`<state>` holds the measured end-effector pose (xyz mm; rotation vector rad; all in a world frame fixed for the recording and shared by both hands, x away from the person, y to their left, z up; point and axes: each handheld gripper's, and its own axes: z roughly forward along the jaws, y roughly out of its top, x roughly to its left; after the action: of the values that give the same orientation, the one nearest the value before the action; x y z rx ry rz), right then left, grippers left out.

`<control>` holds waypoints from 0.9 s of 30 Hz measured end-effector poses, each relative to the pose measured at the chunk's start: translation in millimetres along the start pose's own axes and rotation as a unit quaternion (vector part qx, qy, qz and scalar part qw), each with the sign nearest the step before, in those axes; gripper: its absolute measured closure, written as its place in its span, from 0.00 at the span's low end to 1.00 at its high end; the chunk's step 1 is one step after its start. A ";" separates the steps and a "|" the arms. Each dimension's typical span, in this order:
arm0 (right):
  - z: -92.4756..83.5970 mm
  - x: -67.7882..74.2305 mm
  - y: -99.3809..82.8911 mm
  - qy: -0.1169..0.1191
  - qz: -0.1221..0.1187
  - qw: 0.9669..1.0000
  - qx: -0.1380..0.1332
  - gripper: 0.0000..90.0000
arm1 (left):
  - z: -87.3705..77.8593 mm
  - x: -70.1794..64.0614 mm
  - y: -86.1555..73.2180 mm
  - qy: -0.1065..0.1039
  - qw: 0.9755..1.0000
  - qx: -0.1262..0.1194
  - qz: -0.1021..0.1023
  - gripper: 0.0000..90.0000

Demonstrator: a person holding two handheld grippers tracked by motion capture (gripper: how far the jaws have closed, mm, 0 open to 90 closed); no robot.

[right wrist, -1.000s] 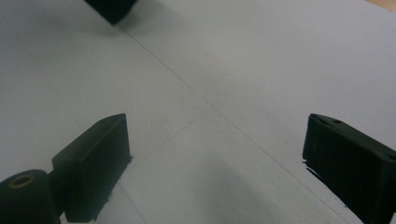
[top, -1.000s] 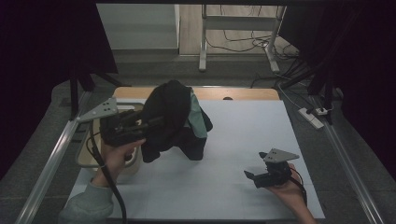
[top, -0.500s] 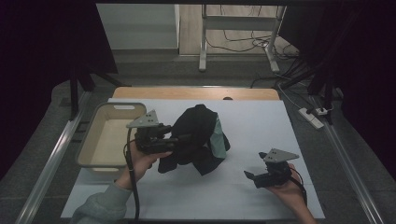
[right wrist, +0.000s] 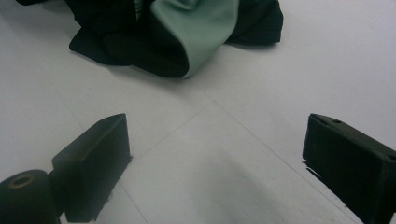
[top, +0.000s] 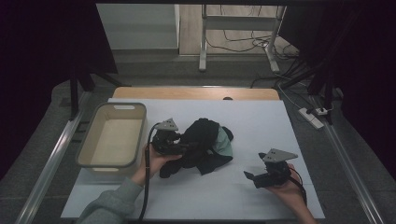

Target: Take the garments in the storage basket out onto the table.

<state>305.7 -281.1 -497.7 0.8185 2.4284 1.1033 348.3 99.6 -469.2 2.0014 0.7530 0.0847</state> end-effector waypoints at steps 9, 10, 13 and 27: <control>0.5 -0.2 -0.5 0.000 0.001 1.000 0.003 0.08 | 19.2 14.0 -12.7 -0.007 0.999 0.028 -0.019 0.49; 0.4 -0.3 -0.5 0.000 0.001 1.000 0.003 0.08 | 19.4 14.1 -13.0 -0.009 0.999 0.028 -0.019 0.48; -0.1 -0.2 -0.6 0.000 0.002 1.000 0.003 0.08 | 19.0 12.6 -12.1 -0.007 0.999 0.033 -0.012 0.42; -1.4 0.0 -0.4 -0.001 0.002 1.000 0.000 0.08 | -31.2 -5.9 -2.8 0.064 0.997 -0.030 0.009 0.06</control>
<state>304.8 -282.0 -497.1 0.8237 2.4266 1.1023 331.2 121.3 -453.4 1.9593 0.8033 0.2462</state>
